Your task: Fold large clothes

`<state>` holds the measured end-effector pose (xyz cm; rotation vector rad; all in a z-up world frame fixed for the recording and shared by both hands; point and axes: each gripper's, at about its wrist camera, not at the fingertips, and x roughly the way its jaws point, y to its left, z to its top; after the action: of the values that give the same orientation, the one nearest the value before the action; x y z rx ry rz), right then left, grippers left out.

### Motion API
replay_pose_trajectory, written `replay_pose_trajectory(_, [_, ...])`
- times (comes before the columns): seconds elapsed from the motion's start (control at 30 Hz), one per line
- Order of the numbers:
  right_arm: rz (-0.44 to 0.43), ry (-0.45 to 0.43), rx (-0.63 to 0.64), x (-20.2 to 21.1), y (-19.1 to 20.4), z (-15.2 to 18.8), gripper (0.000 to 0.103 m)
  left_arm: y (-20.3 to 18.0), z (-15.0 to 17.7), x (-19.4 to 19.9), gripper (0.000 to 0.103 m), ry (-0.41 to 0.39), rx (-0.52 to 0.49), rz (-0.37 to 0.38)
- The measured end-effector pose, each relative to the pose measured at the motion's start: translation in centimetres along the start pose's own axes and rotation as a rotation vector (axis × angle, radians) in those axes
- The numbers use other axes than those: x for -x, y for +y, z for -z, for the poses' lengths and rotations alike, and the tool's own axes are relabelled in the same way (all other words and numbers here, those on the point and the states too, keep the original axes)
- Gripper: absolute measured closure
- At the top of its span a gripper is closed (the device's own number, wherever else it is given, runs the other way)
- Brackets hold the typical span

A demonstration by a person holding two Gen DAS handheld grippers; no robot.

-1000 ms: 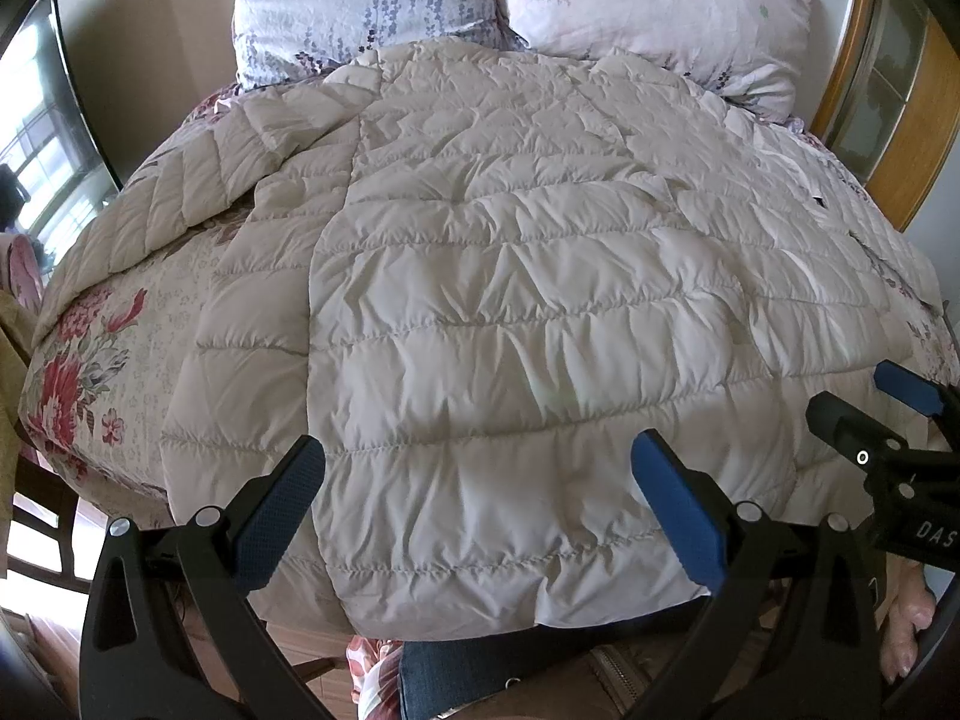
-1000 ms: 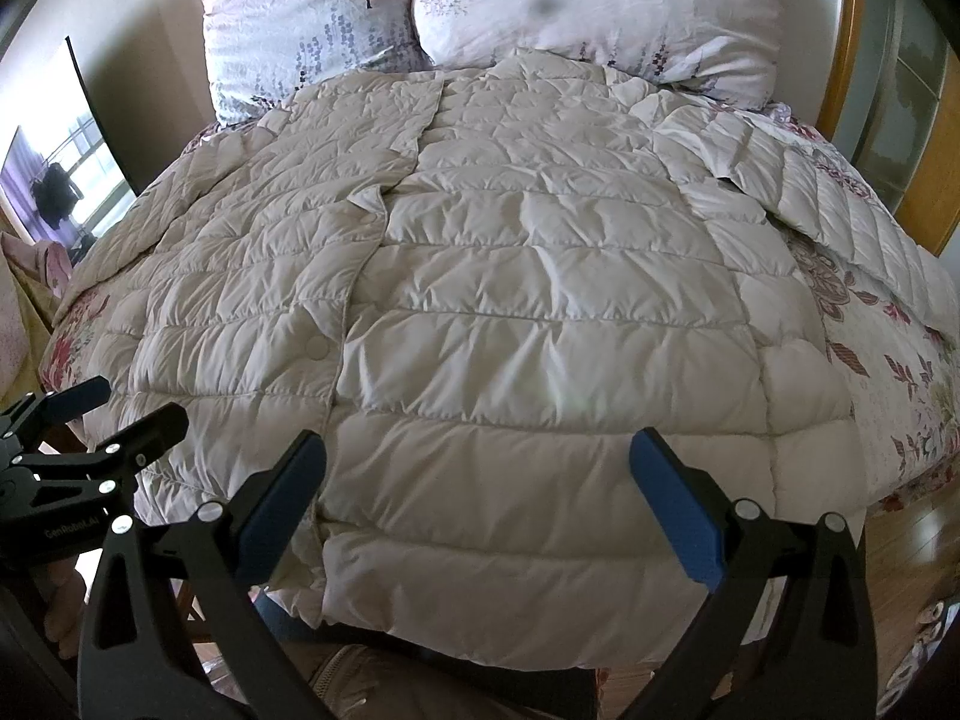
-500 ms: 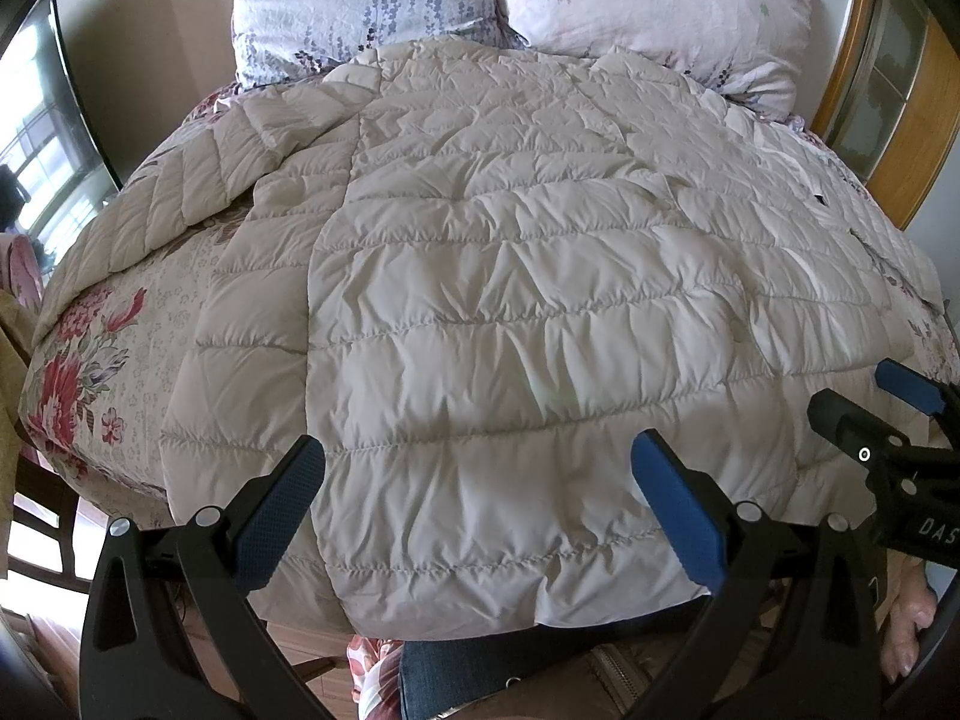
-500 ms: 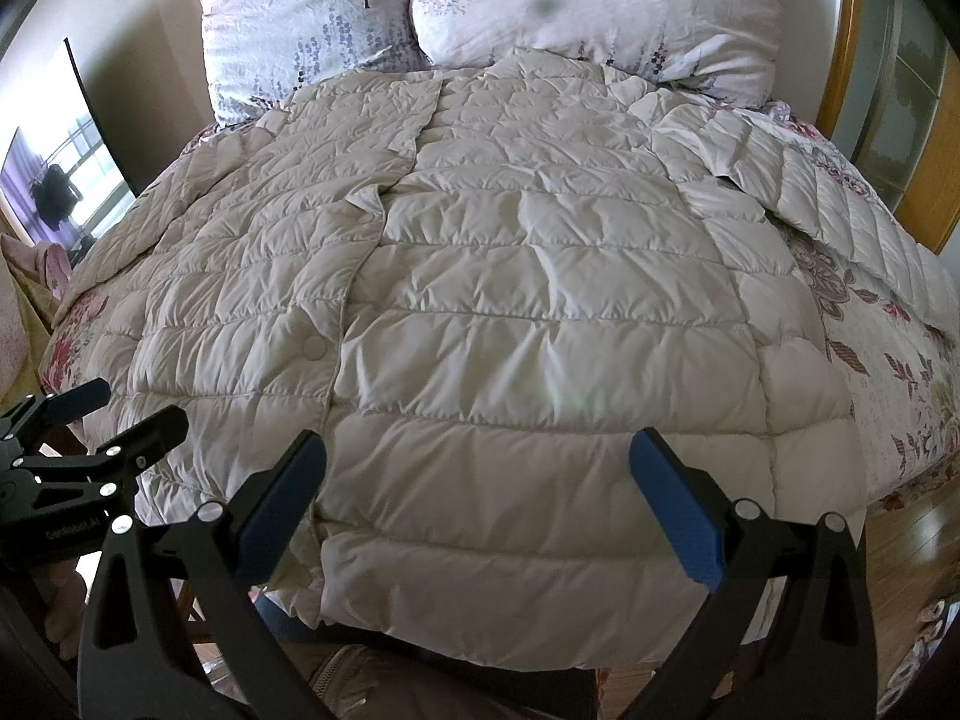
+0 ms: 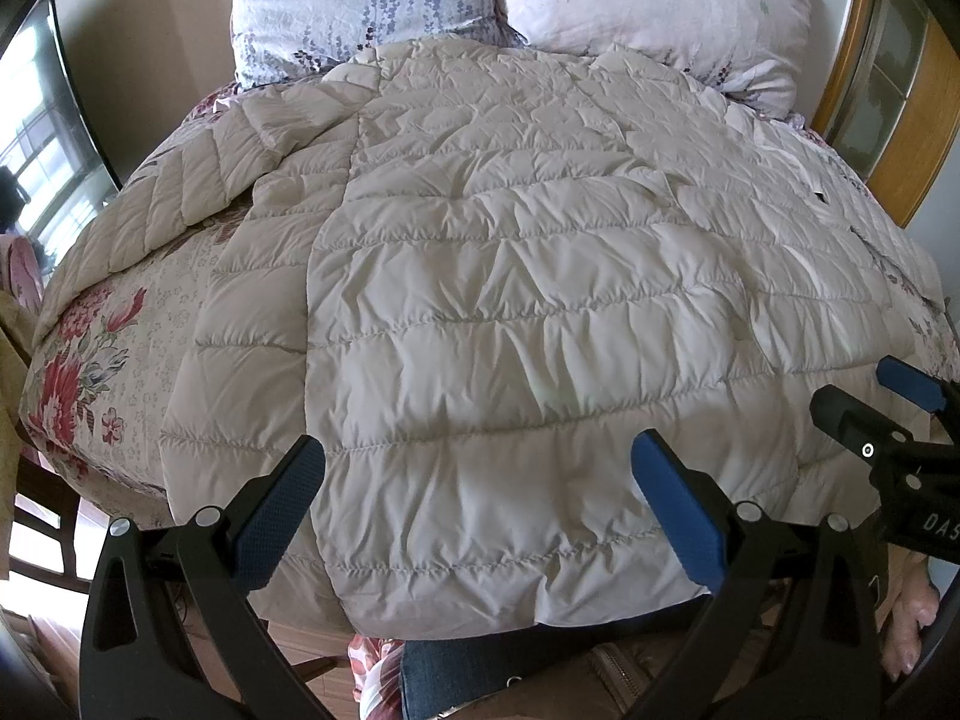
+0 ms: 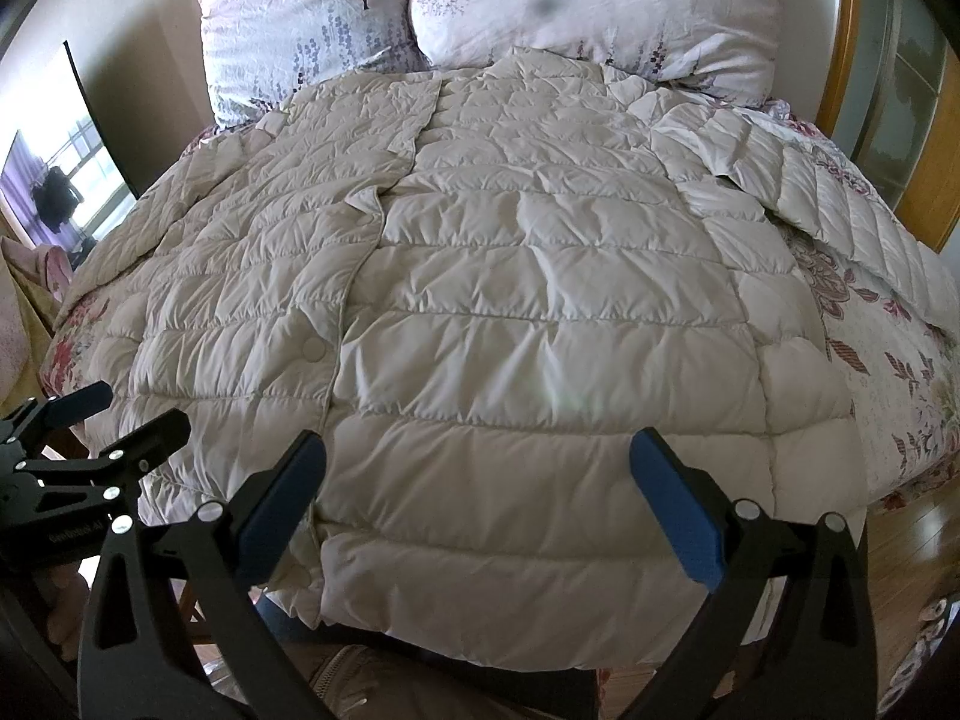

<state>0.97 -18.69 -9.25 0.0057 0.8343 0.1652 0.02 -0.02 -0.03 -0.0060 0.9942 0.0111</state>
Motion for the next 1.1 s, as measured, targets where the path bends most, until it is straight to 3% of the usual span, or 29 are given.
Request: replay_pose_trajectory(1.1, [-0.066, -0.006, -0.068, -0.3, -0.8, -1.1, 0.002, 0.5, -1.0, -0.3, 0.001, 0.003, 0.001, 0.012])
